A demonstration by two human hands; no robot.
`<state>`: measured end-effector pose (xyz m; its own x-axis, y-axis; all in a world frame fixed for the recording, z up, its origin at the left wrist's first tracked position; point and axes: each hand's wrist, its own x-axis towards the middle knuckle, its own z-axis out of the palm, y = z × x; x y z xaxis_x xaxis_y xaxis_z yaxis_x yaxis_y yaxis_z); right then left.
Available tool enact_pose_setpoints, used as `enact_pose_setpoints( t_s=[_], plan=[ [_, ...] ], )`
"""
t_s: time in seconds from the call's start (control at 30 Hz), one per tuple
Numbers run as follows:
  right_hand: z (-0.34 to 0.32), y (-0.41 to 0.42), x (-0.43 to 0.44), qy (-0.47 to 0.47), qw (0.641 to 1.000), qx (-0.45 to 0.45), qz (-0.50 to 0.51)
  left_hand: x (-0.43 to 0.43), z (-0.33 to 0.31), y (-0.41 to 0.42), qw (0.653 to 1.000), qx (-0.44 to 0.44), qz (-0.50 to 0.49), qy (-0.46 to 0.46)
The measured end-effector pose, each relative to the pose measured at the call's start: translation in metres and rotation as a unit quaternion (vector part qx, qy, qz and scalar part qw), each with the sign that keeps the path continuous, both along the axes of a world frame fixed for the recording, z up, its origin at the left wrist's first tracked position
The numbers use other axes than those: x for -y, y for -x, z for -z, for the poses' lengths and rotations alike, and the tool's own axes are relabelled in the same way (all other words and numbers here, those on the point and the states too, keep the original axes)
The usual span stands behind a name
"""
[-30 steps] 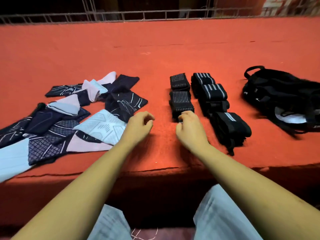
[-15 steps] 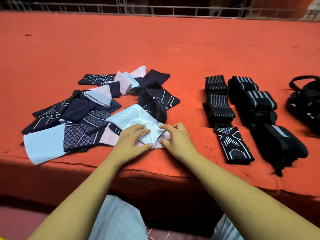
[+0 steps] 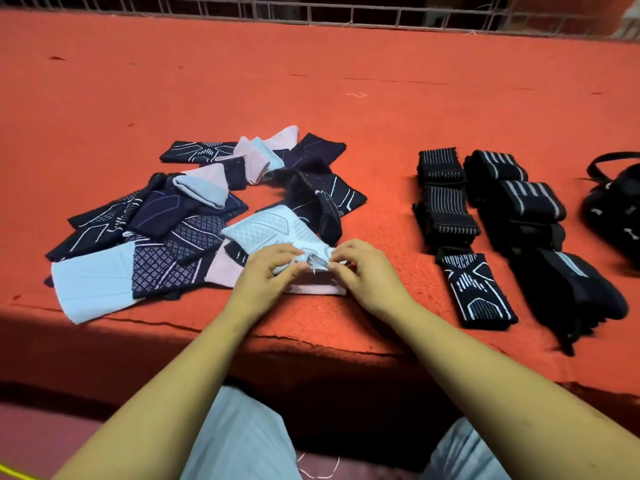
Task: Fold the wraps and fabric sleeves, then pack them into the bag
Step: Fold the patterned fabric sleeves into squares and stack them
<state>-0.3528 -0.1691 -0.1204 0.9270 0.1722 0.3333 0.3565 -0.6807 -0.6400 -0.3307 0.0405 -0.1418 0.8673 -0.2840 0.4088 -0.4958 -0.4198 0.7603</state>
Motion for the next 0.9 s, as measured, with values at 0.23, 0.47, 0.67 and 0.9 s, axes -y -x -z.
enact_pose_setpoints(
  t_s=[0.23, 0.47, 0.67, 0.9],
  plan=[
    [-0.032, 0.016, 0.005, -0.086, 0.996, 0.004, -0.006, 0.036, -0.052, 0.007, 0.999, -0.002, 0.009, 0.036],
    [-0.071, 0.021, 0.041, -0.323, 0.944, -0.004, 0.063, 0.023, -0.076, -0.005, 0.994, -0.043, 0.044, -0.092],
    [-0.045, 0.023, 0.075, -0.556, 0.796, -0.136, 0.198, 0.023, -0.067, 0.006, 0.976, -0.204, 0.022, 0.068],
    [-0.009, 0.032, 0.075, -0.519, 0.761, -0.214, 0.323, 0.046, -0.042, -0.002, 0.848, -0.409, -0.093, 0.325]
  ],
)
